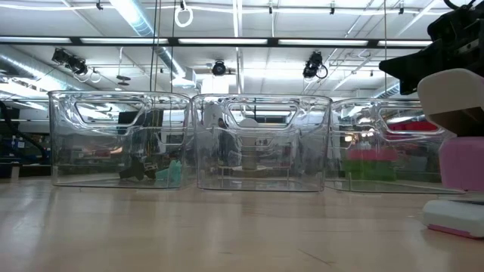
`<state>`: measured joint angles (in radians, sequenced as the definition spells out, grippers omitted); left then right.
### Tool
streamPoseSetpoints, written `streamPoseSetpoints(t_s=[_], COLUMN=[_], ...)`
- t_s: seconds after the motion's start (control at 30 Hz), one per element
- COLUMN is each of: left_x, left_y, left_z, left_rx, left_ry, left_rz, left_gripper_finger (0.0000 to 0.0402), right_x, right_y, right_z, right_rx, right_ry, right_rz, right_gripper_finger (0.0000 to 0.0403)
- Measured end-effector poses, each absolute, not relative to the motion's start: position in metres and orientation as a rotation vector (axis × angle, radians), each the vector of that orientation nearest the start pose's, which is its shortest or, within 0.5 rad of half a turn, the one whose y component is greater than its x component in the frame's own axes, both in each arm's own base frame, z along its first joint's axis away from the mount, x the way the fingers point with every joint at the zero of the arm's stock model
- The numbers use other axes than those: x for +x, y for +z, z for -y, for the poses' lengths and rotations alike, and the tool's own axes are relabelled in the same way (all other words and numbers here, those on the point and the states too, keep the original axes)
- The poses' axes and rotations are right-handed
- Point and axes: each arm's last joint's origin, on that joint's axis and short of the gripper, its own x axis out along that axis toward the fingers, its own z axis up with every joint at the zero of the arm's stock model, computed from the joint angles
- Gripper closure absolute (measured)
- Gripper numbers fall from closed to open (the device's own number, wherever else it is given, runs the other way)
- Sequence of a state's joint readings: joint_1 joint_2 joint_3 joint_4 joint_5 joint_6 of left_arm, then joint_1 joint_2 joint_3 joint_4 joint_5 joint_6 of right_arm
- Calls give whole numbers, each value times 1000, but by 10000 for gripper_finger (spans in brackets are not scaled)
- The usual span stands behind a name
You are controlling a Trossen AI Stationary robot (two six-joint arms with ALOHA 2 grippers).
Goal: Pick and place Stapler, Stapler remover, tape
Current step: Put the blue staple remover into the left transparent bin
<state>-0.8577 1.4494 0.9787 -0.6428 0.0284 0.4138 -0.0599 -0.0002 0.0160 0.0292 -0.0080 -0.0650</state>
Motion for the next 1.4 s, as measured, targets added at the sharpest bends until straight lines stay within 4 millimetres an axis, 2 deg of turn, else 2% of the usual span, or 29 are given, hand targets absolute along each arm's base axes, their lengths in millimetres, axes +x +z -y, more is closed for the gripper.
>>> streamPoseSetpoints(t_s=[0.37,0.83,1.23,1.4], left_x=[173,167,167,167], left_y=[198,173,172,172], left_z=[187,179,179,179], left_rx=[788,791,786,774], left_ry=[-970,-993,-993,-1006], left_rz=[-858,-832,-817,-820], left_gripper_finger=[401,401,400,384], right_x=[96,96,96,96], right_y=[172,172,172,172], right_z=[6,6,6,6], right_rx=[-67,-67,-67,-67], right_ry=[-53,-54,-53,-54], right_rz=[44,43,43,43], right_gripper_finger=[381,381,381,381])
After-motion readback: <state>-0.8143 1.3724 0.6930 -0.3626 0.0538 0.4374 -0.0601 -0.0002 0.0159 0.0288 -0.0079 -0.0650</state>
